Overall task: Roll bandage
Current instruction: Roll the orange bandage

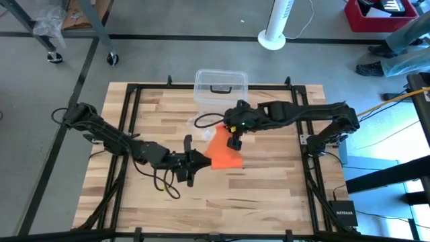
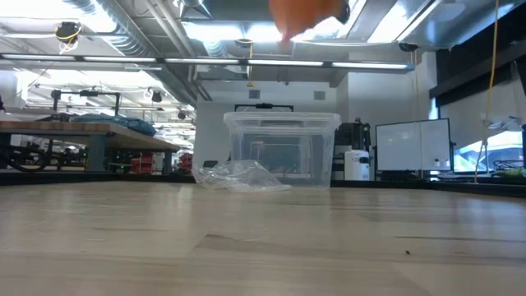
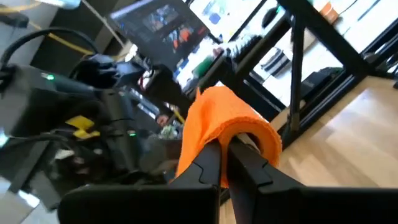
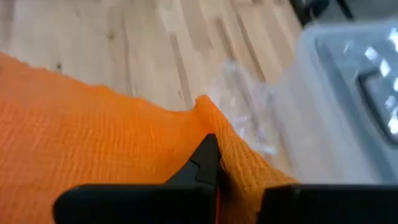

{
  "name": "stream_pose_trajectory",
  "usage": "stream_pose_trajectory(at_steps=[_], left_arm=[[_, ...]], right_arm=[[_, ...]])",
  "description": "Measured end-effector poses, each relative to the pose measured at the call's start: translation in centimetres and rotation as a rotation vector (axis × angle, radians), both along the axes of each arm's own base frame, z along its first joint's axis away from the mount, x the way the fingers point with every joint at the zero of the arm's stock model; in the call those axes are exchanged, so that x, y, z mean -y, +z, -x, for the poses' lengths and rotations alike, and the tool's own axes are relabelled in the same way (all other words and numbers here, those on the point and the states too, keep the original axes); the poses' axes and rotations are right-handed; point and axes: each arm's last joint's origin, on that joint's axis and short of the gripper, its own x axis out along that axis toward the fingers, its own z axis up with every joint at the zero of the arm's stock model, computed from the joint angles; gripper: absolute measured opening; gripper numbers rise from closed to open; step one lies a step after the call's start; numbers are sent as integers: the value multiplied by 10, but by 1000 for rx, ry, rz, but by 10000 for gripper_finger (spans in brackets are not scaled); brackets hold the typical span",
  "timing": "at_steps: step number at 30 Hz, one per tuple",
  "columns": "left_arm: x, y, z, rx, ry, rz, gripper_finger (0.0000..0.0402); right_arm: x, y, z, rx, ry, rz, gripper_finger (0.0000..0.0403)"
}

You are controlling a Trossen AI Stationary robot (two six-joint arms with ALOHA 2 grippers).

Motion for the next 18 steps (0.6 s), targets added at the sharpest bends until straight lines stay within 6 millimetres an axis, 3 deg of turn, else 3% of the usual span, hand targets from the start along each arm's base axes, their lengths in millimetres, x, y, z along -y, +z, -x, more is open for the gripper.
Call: stream_pose_trajectory(at_steps=[4,9,14,18], left_arm=[[-11,-7,-5,-68,47,38,3],[-24,-13,-9,-119,85,109,3],[-31,-18,-11,-162,113,140,3],[-36,-21,-12,-182,138,161,3]], right_arm=[[0,-25,2,-70,-21,-23,33],[0,-44,6,-142,-54,-50,105],[0,-41,11,-191,-56,-46,176],[0,-27,12,-187,-48,-53,206]])
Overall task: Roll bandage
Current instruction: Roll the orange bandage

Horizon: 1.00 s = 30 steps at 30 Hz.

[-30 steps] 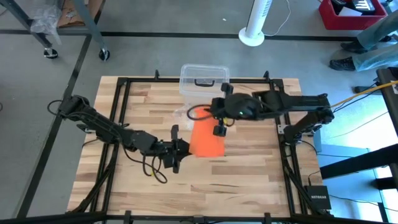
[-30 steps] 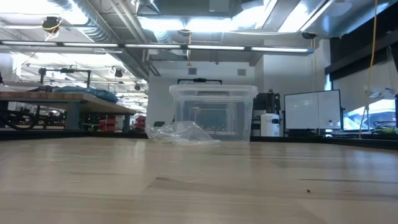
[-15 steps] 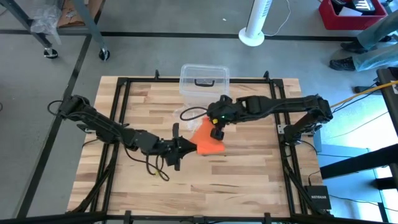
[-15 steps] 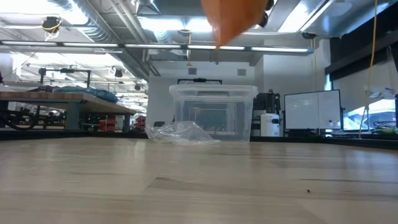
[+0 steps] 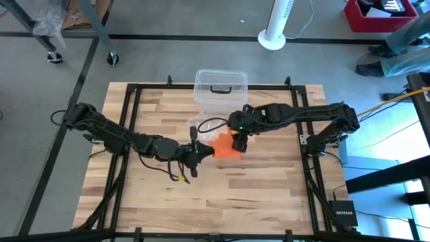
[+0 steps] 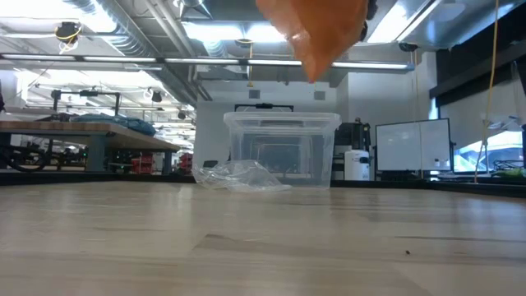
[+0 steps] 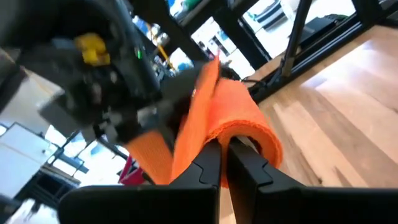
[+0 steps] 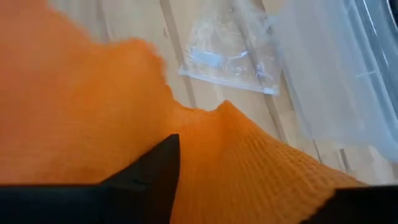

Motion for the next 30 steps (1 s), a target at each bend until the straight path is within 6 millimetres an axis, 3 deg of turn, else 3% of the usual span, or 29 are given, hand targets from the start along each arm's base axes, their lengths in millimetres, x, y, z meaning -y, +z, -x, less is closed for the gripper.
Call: stream_pose_trajectory(at_steps=[10,16,22,27,30], left_arm=[[-6,-4,-1,-38,26,16,3],[-6,-4,-1,-40,19,17,3],[-6,-7,0,-76,9,4,3],[-9,-11,0,-117,23,-7,3],[-17,-17,0,-170,90,-8,3]], right_arm=[[-2,24,4,15,41,-74,215],[4,25,-1,96,-125,109,215],[6,14,4,2,-174,-149,215],[6,15,8,17,-289,-84,215],[2,12,6,-17,-234,-192,215]])
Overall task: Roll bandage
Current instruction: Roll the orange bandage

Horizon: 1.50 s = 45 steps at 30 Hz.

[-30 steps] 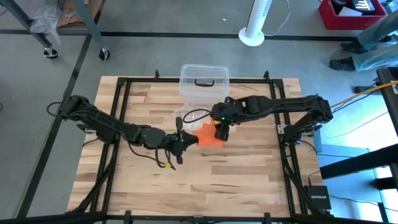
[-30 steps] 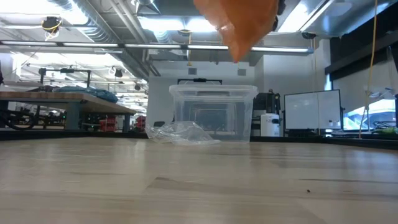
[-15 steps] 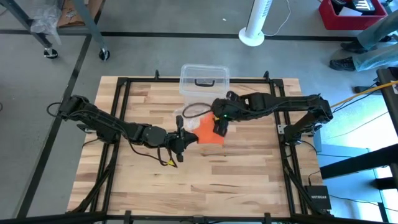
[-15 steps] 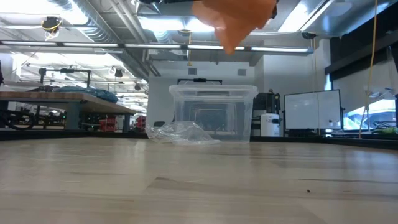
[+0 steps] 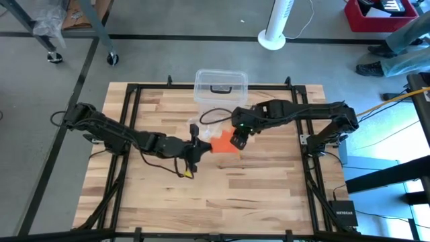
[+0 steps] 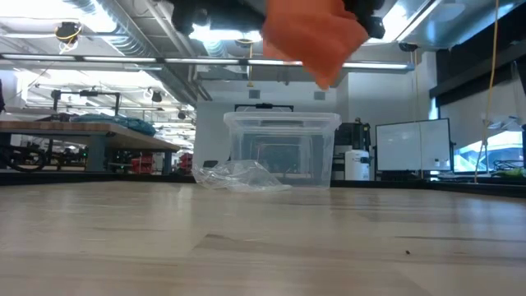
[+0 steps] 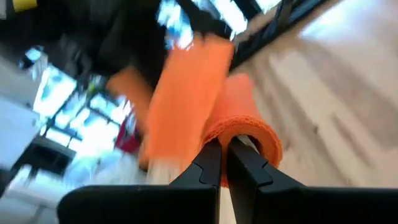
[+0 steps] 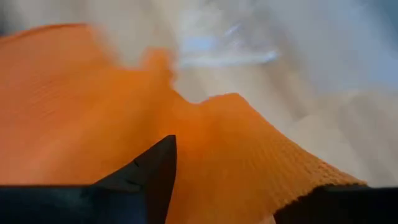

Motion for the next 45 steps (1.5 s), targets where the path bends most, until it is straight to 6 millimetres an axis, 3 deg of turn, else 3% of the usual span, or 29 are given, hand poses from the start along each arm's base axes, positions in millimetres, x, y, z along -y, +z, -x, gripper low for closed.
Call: stream_pose_trajectory(at_steps=[3,6,9,16,21,24,30,37,40,45], left_arm=[[-8,-5,0,-39,52,32,3],[-14,-9,0,-65,61,86,3],[-15,-9,-1,-74,3,143,3],[-15,-11,-2,-104,-121,256,3],[-19,-11,-3,-94,-100,280,3],[-17,-6,-1,-68,-112,280,3],[-12,23,12,84,-135,380,3],[-8,54,38,199,-171,485,3],[-6,60,43,220,-183,508,3],[-6,60,44,219,-183,506,3]], right_arm=[[-3,-5,-1,-5,36,-64,215],[-3,-11,-1,-17,18,-12,215],[0,-23,-2,-26,-19,60,215],[2,-48,2,-106,3,-14,215],[0,-45,5,-101,48,-38,215],[-2,-37,16,-109,91,-89,215],[-26,-14,46,-107,212,-81,215],[-78,-1,73,209,362,148,215],[-98,-12,84,376,322,320,215],[-111,-60,90,431,253,486,215]])
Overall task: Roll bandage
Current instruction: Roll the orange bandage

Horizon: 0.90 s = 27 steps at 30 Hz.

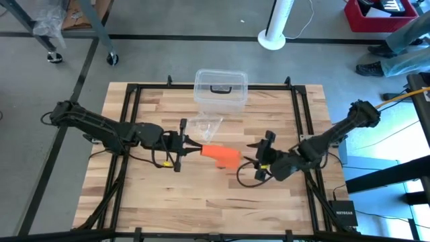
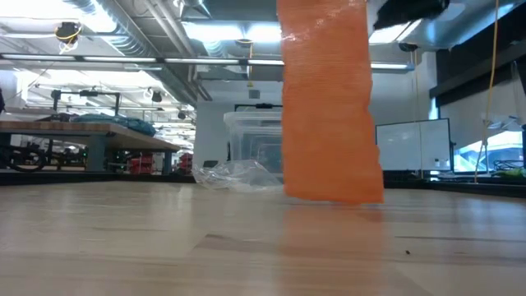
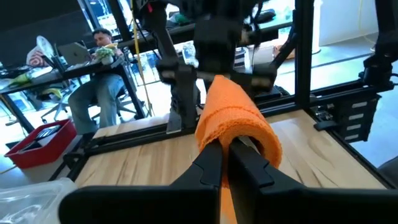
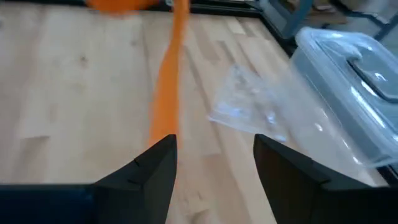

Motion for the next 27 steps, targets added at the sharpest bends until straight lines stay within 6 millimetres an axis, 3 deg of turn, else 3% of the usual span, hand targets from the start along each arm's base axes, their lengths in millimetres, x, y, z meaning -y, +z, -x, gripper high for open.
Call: stream_pose_trajectory(at_steps=[5,11,17,22,27], left_arm=[[-4,-1,-2,-4,16,0,3],[-4,-1,-2,-4,14,-5,3],[0,-1,-1,-4,-1,-20,4],[3,-1,0,-3,-15,-44,4],[3,-1,0,-2,-52,-57,4]], right_arm=[[-3,-18,-10,17,19,-28,215],[-10,-5,-21,143,96,25,215],[-2,1,-25,186,-13,179,196],[-1,6,-30,207,64,207,118],[-5,24,-33,216,158,382,12]])
